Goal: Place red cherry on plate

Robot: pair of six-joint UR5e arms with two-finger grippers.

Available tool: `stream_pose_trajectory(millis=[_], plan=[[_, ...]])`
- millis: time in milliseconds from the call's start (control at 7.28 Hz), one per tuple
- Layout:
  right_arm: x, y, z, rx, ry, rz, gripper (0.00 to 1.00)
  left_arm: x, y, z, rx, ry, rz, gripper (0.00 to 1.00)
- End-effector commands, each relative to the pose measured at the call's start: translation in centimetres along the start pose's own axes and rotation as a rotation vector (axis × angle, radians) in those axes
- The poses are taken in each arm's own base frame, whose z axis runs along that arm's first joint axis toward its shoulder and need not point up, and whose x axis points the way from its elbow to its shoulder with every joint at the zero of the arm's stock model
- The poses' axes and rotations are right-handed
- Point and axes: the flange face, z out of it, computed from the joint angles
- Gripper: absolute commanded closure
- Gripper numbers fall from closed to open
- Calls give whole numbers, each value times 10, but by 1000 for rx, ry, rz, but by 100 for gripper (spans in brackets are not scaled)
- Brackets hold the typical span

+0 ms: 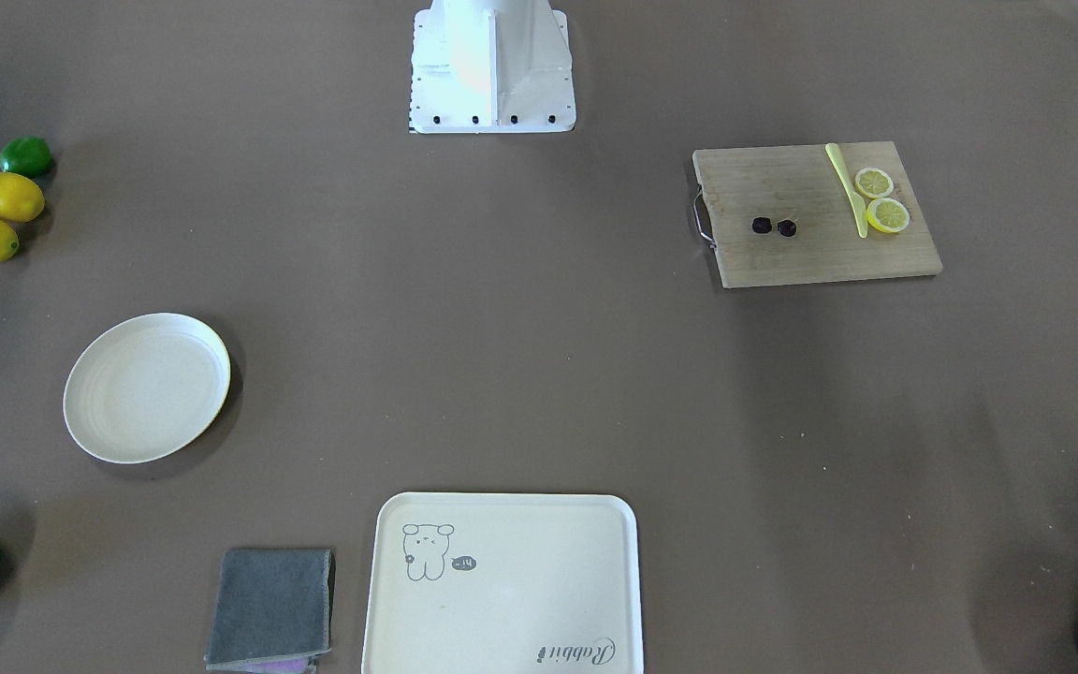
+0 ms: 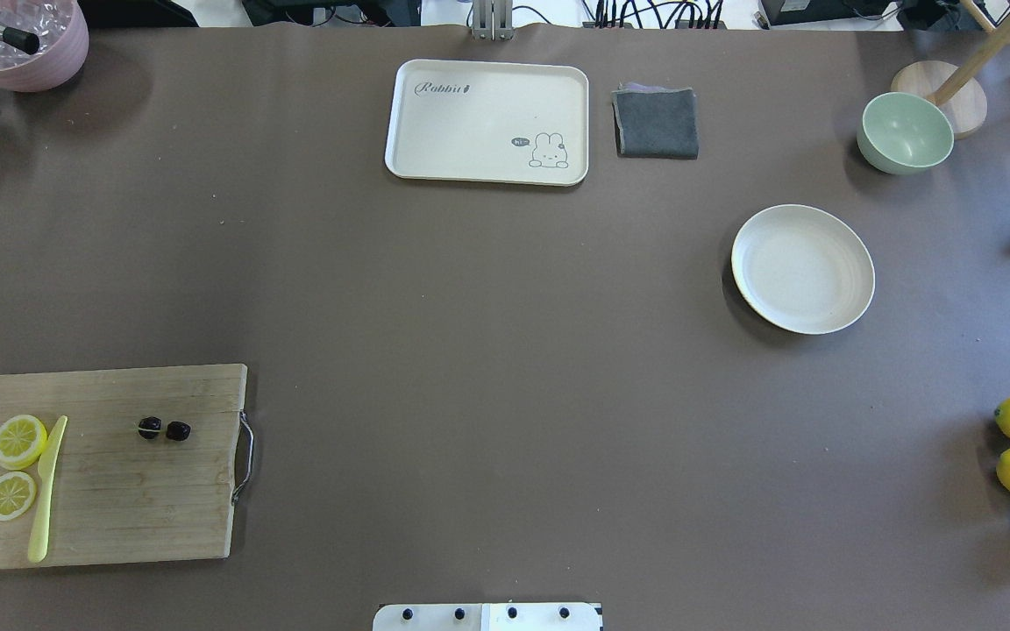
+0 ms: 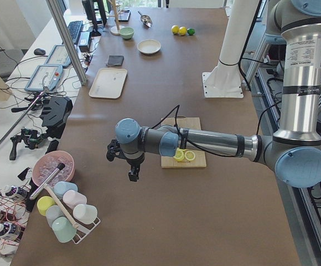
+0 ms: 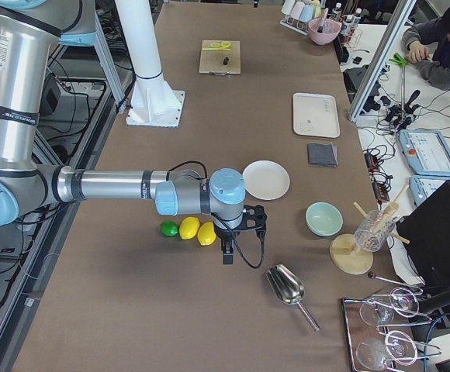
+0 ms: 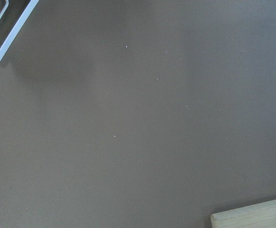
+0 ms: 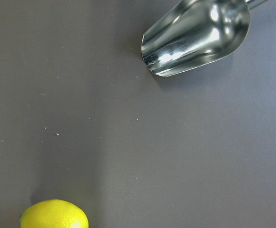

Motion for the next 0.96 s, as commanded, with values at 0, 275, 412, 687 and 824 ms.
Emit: stream_pose_trajectory(millis=[0, 275, 412, 687, 824], plan=[[0, 0, 0, -1, 2, 1, 0, 3, 0, -3, 5, -7, 7, 2], [0, -1, -1, 3, 1, 8, 0, 12, 1, -11, 20, -1, 24, 2], [-3, -4, -5, 16, 0, 4, 0, 18, 0, -16, 31, -3, 37, 2], [-19, -28, -64, 150, 7, -27, 0, 53, -23, -52, 130, -8, 128, 2], [-23, -49, -94, 229, 11, -47, 0, 60, -36, -65, 188, -24, 181, 2]])
